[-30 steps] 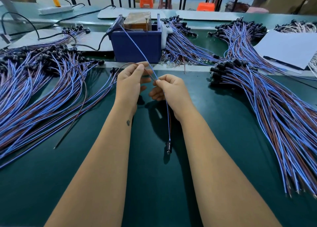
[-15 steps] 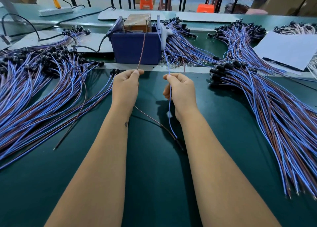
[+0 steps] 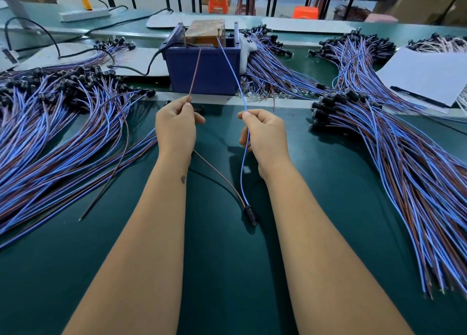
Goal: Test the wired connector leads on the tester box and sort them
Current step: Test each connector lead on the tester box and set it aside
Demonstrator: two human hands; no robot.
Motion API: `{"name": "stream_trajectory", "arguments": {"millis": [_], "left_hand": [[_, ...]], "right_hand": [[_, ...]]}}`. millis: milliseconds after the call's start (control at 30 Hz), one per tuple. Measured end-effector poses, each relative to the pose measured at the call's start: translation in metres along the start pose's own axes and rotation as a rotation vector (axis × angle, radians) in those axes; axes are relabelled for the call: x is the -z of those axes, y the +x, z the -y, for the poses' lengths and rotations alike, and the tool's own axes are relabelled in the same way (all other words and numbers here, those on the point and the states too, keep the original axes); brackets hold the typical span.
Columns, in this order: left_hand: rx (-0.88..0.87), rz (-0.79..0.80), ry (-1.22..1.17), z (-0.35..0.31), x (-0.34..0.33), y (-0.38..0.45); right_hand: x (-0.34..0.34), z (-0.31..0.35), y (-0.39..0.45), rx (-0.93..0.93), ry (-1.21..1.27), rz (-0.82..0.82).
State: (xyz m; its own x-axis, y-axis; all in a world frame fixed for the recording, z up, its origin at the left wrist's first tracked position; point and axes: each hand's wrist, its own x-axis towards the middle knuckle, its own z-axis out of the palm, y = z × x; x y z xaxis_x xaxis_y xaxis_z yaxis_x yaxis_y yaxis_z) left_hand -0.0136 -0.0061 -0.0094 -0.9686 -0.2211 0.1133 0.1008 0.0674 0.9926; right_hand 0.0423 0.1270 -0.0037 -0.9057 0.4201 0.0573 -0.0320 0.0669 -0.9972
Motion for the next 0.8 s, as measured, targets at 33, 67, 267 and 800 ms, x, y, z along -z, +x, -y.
{"name": "stream_trajectory", "arguments": {"millis": [33, 67, 267, 800], "left_hand": [[-0.003, -0.003, 0.001, 0.000, 0.000, 0.001], [-0.003, -0.005, 0.002, 0.000, 0.000, 0.002], [0.006, -0.023, -0.018, 0.001, 0.002, 0.009], [0.047, -0.073, -0.114, -0.001, 0.002, 0.015]], "right_hand": [[0.000, 0.000, 0.000, 0.001, -0.004, 0.000], [-0.001, 0.001, 0.000, 0.003, -0.012, -0.001], [-0.002, 0.002, 0.000, 0.004, -0.053, -0.005], [-0.002, 0.001, 0.001, -0.003, -0.090, -0.024]]}}
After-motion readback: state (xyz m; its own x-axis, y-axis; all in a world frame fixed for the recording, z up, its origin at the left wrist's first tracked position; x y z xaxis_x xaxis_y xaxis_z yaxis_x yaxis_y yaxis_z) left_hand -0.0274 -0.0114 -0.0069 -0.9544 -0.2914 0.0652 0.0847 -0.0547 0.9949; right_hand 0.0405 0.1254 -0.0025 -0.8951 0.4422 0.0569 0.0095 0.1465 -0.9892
